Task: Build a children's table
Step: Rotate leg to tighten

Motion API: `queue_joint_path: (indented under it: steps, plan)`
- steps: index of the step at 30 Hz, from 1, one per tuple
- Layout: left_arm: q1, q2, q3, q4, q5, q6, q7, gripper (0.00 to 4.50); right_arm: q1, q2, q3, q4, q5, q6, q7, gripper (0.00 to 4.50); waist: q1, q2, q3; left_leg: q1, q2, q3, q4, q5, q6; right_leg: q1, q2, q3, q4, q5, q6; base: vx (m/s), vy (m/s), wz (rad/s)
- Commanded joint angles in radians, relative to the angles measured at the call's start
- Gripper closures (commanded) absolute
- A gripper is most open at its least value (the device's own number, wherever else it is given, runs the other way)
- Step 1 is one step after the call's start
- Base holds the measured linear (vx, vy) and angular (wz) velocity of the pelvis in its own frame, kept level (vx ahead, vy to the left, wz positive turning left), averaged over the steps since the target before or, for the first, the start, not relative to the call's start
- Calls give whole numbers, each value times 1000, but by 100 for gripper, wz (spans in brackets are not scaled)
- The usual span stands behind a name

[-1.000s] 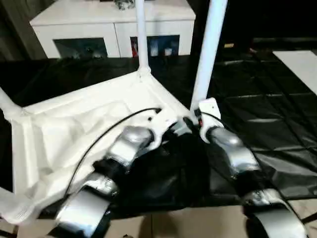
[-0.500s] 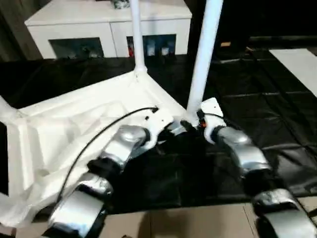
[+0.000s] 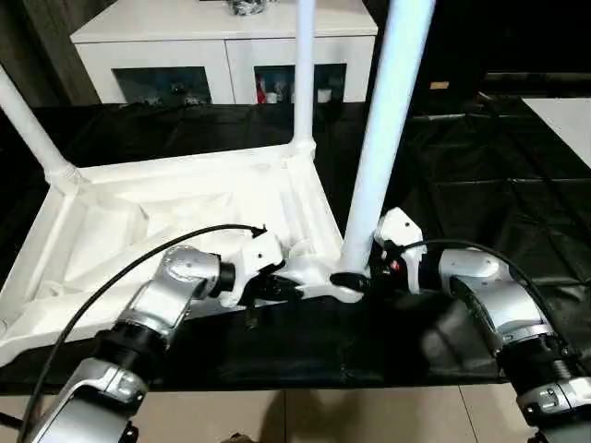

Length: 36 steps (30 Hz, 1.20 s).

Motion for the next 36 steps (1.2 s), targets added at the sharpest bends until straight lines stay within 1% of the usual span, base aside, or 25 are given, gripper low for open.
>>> queue_joint_path:
  steps: [1, 3, 4, 6, 10, 12, 15, 17, 19, 21, 24, 25, 28, 29, 32, 33, 34, 35, 36]
  plan:
    - [14, -1, 1, -31, -46, -5, -51, 450, 6, -32, 14, -35, 5, -1, 40, 79, -4, -19, -65, 22, 76, -33, -69, -126, 83, 38, -84, 53, -62, -84, -252, 0, 0, 0]
    - [15, 2, 4, -33, -47, -3, -53, 450, 11, -41, 24, -38, 3, -3, 61, 79, -1, -21, -65, 21, 75, -33, -68, -120, 88, 38, -83, 52, -62, -83, -249, 0, 0, 0]
    - [16, 6, 6, -37, -49, 1, -56, 450, 16, -54, 37, -43, -5, -9, 88, 79, 0, -21, -65, 21, 76, -34, -67, -116, 89, 39, -84, 53, -61, -79, -248, 0, 0, 0]
    - [16, 9, 7, -42, -52, 6, -58, 450, 17, -62, 40, -44, -10, -13, 97, 79, -1, -21, -65, 20, 74, -33, -67, -117, 92, 39, -84, 52, -62, -84, -248, 0, 0, 0]
    - [18, 11, 7, -48, -53, 10, -60, 450, 16, -68, 41, -41, -13, -17, 101, 79, -2, -22, -65, 20, 74, -34, -67, -125, 89, 38, -83, 52, -65, -111, -243, 0, 0, 0]
    - [18, 12, 7, -49, -52, 10, -58, 450, 16, -76, 41, -39, -15, -20, 105, 79, -1, -22, -66, 21, 74, -34, -66, -123, 88, 38, -82, 52, -64, -105, -244, 0, 0, 0]
    - [20, 13, 7, -53, -53, 13, -58, 450, 16, -81, 39, -40, -14, -20, 108, 79, -1, -22, -67, 20, 74, -34, -64, -104, 97, 38, -81, 51, -60, -71, -251, 0, 0, 0]
    - [19, 13, 7, -53, -51, 13, -57, 450, 13, -78, 33, -34, -14, -20, 102, 79, -1, -23, -66, 18, 72, -33, -64, -107, 100, 40, -83, 51, -61, -79, -250, 0, 0, 0]
    - [18, 13, 7, -53, -51, 12, -56, 450, 11, -76, 30, -33, -11, -18, 100, 79, -1, -22, -67, 19, 73, -34, -64, -108, 99, 39, -82, 50, -62, -87, -248, 0, 0, 0]
    - [18, 13, 7, -53, -51, 12, -56, 450, 11, -76, 30, -33, -11, -18, 100, 102, -1, -23, -68, 20, 73, -34, -63, -103, 101, 39, -81, 50, -60, -78, -249, 0, 0, 0]
    - [18, 13, 7, -55, -52, 14, -56, 450, 11, -73, 29, -33, -6, -14, 100, 137, -1, -22, -68, 18, 73, -34, -62, -96, 105, 40, -81, 50, -59, -70, -251, 0, 0, 0]
    - [20, 15, 6, -57, -52, 17, -58, 450, 10, -72, 30, -29, -4, -13, 102, 148, -1, -24, -68, 18, 72, -33, -62, -97, 105, 40, -81, 50, -59, -72, -251, 0, 0, 0]
    - [21, 16, 5, -60, -52, 21, -61, 450, 10, -70, 29, -27, -1, -13, 102, 160, 0, -23, -69, 18, 72, -33, -61, -90, 108, 41, -82, 50, -58, -67, -252, 0, 0, 0]
    - [22, 16, 5, -60, -52, 21, -61, 450, 11, -69, 29, -27, 0, -12, 102, 175, 0, -23, -69, 18, 72, -33, -60, -88, 110, 40, -81, 50, -58, -64, -252, 0, 0, 0]
    - [23, 16, 5, -60, -53, 23, -62, 450, 13, -63, 29, -28, 1, -9, 95, 180, 0, -23, -69, 18, 72, -34, -60, -84, 112, 41, -81, 49, -57, -59, -254, 0, 0, 0]
    - [20, 5, 9, -53, -50, 32, -39, 450, 10, -42, 21, -19, -6, -5, 50, 181, 0, -23, -70, 18, 72, -34, -60, -81, 112, 41, -81, 49, -56, -57, -254, 0, 0, 0]
    - [12, -12, 17, -36, -43, 38, -3, 450, 2, -14, 9, 2, -18, -3, -16, 182, -3, -24, -69, 17, 72, -33, -60, -81, 112, 38, -82, 50, -56, -58, -257, 0, 0, 0]
    - [7, -24, 22, -24, -39, 42, 23, 450, -4, 6, 0, 18, -27, -2, -62, 182, -6, -24, -68, 16, 70, -34, -61, -85, 100, 38, -81, 50, -58, -70, -255, 0, 0, 0]
    - [-3, -38, 28, -3, -31, 38, 56, 450, -12, 26, -9, 38, -38, 0, -113, 183, -9, -25, -68, 17, 69, -35, -62, -95, 95, 39, -80, 49, -59, -82, -255, 0, 0, 0]
